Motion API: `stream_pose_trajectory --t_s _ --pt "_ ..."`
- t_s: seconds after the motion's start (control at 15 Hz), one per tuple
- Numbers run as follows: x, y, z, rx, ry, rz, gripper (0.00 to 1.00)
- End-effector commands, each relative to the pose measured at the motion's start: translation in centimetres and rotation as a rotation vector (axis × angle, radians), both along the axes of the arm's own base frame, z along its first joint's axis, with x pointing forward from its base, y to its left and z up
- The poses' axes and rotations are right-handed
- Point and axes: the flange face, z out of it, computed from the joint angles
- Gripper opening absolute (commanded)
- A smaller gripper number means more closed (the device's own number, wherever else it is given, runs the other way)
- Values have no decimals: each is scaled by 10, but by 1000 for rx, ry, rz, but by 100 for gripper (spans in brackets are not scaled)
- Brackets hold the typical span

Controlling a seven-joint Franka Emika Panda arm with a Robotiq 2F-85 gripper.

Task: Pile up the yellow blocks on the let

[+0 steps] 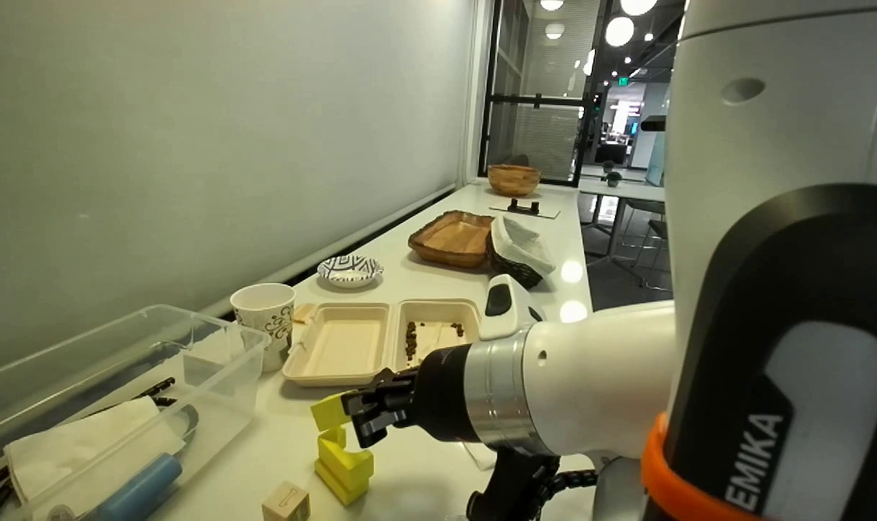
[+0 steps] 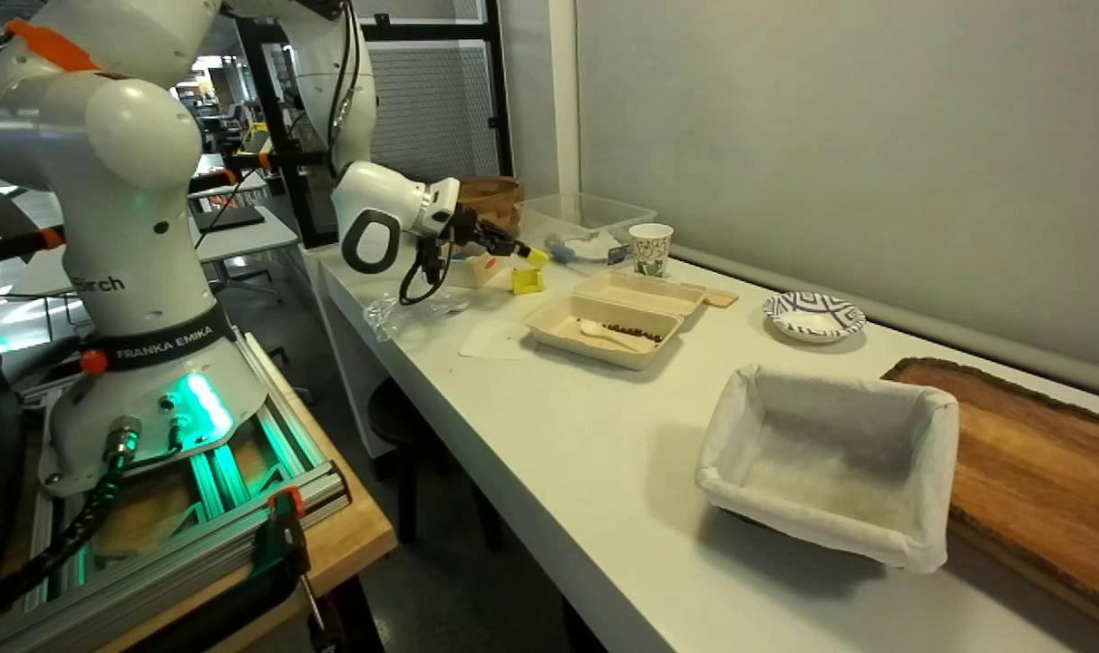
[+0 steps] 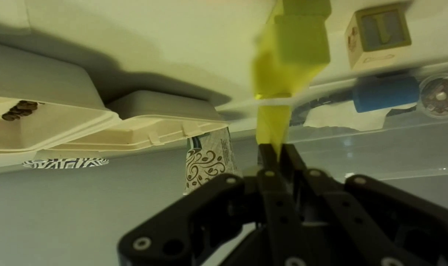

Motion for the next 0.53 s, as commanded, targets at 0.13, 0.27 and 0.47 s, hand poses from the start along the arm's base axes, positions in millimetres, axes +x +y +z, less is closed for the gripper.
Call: stream_pose_trajectory --t_s 0.13,0.27,0.47 --pt "-4 9 -12 -28 -22 -17 2" --pt "-4 11 -11 -40 -24 -16 2" --pt "-5 12 -12 -52 -28 -15 2"
